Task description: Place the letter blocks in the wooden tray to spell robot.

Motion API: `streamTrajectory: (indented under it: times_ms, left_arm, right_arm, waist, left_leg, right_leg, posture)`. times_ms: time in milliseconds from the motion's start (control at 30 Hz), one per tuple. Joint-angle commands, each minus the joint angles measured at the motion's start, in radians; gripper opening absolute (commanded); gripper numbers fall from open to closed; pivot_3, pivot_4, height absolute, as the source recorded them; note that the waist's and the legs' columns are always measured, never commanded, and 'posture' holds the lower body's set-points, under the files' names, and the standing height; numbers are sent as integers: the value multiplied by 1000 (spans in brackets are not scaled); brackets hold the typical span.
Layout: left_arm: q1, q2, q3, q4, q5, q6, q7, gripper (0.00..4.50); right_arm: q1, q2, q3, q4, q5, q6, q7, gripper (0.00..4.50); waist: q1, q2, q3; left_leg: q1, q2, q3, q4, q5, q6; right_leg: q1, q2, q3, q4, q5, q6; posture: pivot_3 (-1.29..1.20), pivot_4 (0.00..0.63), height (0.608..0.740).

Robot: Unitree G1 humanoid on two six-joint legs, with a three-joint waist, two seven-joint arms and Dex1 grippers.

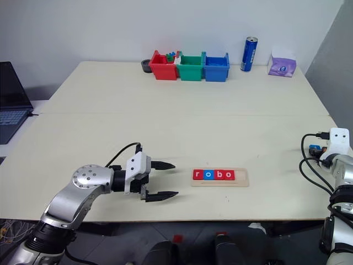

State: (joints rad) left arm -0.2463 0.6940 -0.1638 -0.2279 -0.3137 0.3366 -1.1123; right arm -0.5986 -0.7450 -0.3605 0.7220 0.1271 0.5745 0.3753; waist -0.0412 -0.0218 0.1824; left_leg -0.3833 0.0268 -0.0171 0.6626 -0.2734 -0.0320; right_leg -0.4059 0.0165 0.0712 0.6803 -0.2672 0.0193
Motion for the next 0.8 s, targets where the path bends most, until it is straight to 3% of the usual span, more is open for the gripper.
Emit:
streamTrajectory:
  times_ms: [33,200,400,567,800]
  left_arm:
    - [3,10,23,-22,-14,-9,-4,4500]
    - [13,24,37,-24,-23,-1,-9,4500]
    - [18,22,42,-14,-26,-8,-23,4500]
    - [-8,6,34,23,-18,-33,-33,4500]
    - [-27,-23,20,47,-3,-57,-31,4500]
  right_arm:
    - [77,-21,-8,-184,15,5,10,1467]
    - [334,24,-58,-714,115,203,33,1466]
    - [583,220,-75,-1238,189,449,-93,1467]
    - [649,346,10,-1397,182,524,-171,1467]
    - [673,411,80,-1464,188,592,-206,1467]
  waist:
    - [2,0,0]
    - [8,2,0]
    - [8,2,0]
    - [7,2,0]
    - [8,2,0]
  left_leg:
    - [0,0,-1,0,0,0]
    - [-2,2,-4,-2,0,0]
    - [-2,2,-7,-1,0,0]
    - [-1,2,-6,0,0,0]
    - [-1,1,-5,0,0,0]
  right_leg:
    - [0,0,0,0,0,0]
    - [-1,0,0,0,-2,3]
    - [-1,0,-2,1,-3,5]
    - [-1,0,-2,1,-3,6]
    - [-1,0,-2,0,-3,6]
  posture:
    - [0,150,740]
    - [0,150,740]
    - [0,150,740]
    - [0,150,740]
    - [0,150,740]
